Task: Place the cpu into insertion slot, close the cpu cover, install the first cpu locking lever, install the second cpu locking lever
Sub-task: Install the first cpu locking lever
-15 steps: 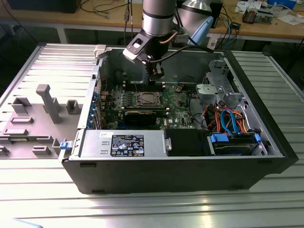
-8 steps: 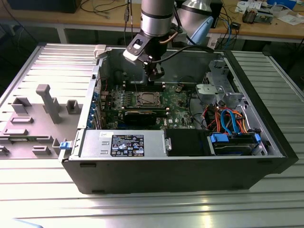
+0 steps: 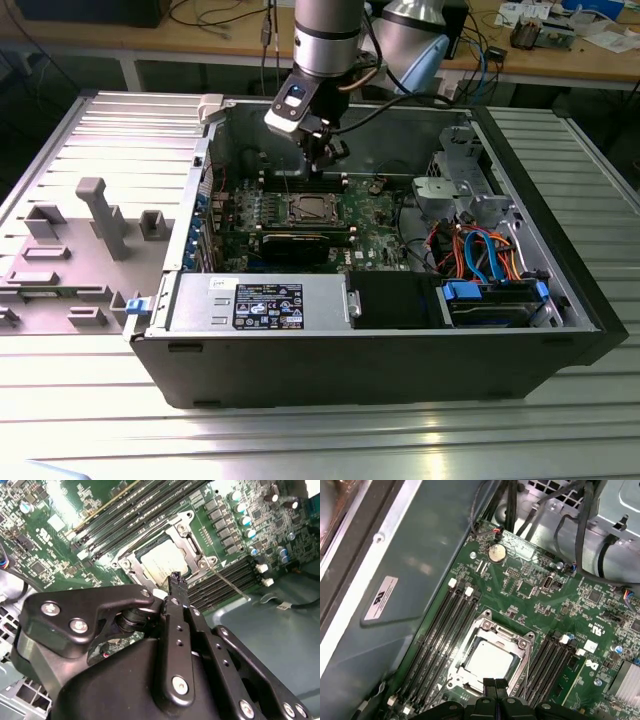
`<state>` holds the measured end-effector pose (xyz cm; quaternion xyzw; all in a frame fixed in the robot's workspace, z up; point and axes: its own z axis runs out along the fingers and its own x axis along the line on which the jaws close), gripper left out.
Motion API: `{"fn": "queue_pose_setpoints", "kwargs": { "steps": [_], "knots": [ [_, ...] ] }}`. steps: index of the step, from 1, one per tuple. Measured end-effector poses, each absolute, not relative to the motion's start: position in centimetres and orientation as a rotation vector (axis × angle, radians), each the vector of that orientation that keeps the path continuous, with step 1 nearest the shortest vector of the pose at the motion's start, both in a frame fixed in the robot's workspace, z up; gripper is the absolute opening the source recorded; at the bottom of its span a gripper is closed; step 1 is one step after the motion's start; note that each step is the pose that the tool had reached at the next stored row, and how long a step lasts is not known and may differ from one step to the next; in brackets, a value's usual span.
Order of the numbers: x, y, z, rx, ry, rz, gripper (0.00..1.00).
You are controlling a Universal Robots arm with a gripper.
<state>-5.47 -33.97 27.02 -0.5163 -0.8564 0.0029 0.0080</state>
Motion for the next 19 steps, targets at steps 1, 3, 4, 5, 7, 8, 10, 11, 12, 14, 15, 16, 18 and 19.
{"fn": "queue_pose_setpoints", "kwargs": {
  "steps": [1,3,4,5,7,8,10,11,12,14,15,16,18,19],
  "knots": [
    [-5.57,-33.99,27.02,-1.611,-2.679,0.009,0.11],
    [-5.85,-34.0,27.02,-1.6,-2.685,0.009,0.11],
    [-5.93,-34.0,27.02,-1.597,-2.687,0.009,0.11],
    [-5.99,-33.99,27.02,-1.583,-2.695,0.009,0.11],
    [-5.99,-34.0,27.0,-1.49,-2.748,0.01,0.11],
    [-5.99,-34.0,26.99,-1.458,-2.765,0.011,0.11],
    [-5.99,-34.0,26.97,-1.41,-2.79,0.011,0.11],
    [-5.99,-34.0,26.97,-1.382,-2.805,0.011,0.11],
    [-5.99,-34.0,26.96,-1.37,-2.81,0.011,0.11],
    [-5.99,-34.0,26.96,-1.369,-2.811,0.011,0.11],
    [-5.99,-34.0,26.96,-1.369,-2.811,0.011,0.11],
    [-5.99,-34.0,26.96,-1.369,-2.811,0.011,0.11],
    [-5.99,-34.0,26.96,-1.368,-2.811,0.011,0.11],
    [-5.99,-34.0,26.96,-1.368,-2.811,0.011,0.11]
  ]
}}
